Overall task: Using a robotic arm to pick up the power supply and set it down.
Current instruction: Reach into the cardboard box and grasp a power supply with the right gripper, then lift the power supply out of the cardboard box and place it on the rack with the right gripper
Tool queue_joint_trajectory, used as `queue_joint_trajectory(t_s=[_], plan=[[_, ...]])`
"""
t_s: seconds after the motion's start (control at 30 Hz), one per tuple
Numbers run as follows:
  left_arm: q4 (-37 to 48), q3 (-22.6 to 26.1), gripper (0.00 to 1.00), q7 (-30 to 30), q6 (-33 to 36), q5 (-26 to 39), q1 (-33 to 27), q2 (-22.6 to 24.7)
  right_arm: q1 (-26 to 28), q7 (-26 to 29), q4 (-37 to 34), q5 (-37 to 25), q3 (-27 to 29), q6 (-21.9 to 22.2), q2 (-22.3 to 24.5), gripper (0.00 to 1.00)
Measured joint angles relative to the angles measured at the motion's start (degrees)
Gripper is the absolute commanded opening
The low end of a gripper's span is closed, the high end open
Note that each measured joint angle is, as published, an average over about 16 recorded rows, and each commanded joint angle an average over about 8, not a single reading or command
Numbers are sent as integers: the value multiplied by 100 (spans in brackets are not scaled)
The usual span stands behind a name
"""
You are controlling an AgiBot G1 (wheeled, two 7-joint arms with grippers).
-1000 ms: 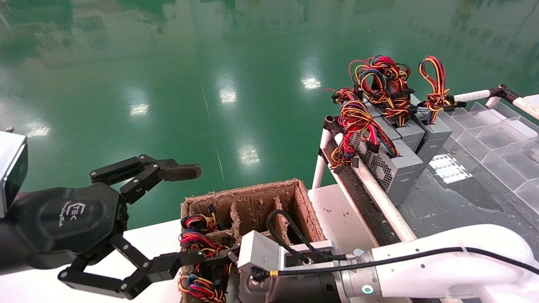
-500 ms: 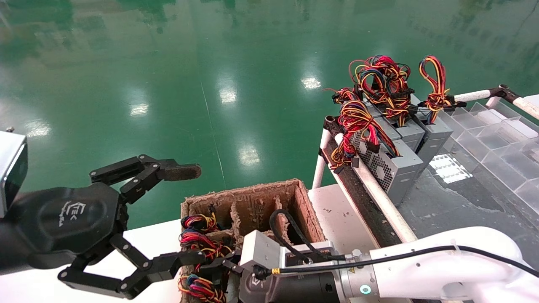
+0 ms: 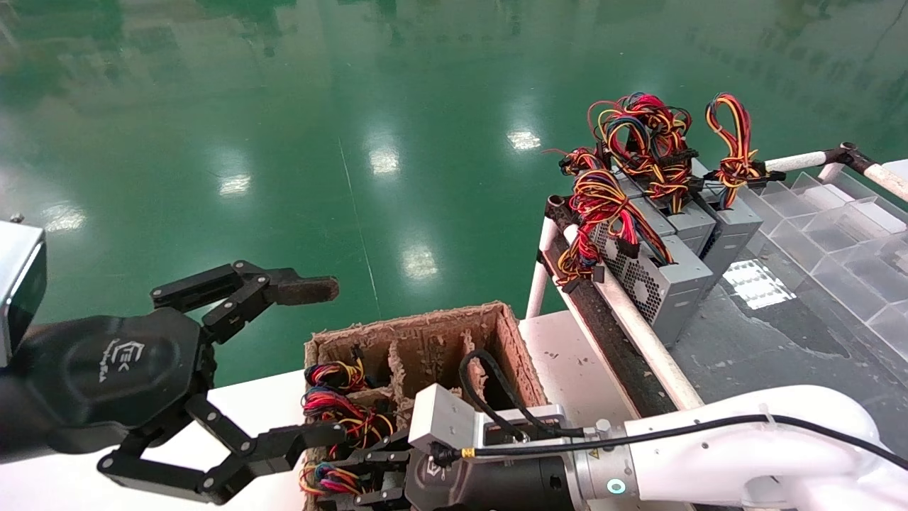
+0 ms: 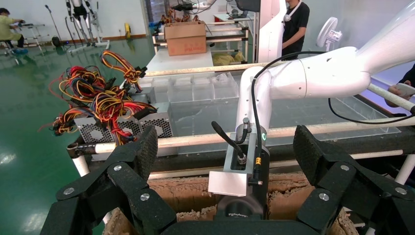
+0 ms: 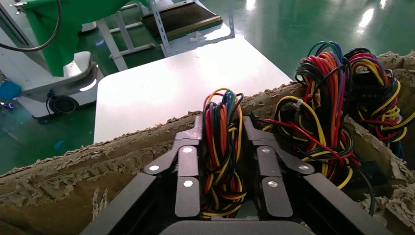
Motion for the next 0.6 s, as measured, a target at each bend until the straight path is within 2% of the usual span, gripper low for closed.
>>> queue_joint_trajectory(t_s=[0.3,0.6], plan=[[0,0,100,0,0,0,0,0,-60,-1,159,138,104,16,98,0],[0,0,100,0,0,0,0,0,-145,126,601,629,517,111,498,0]])
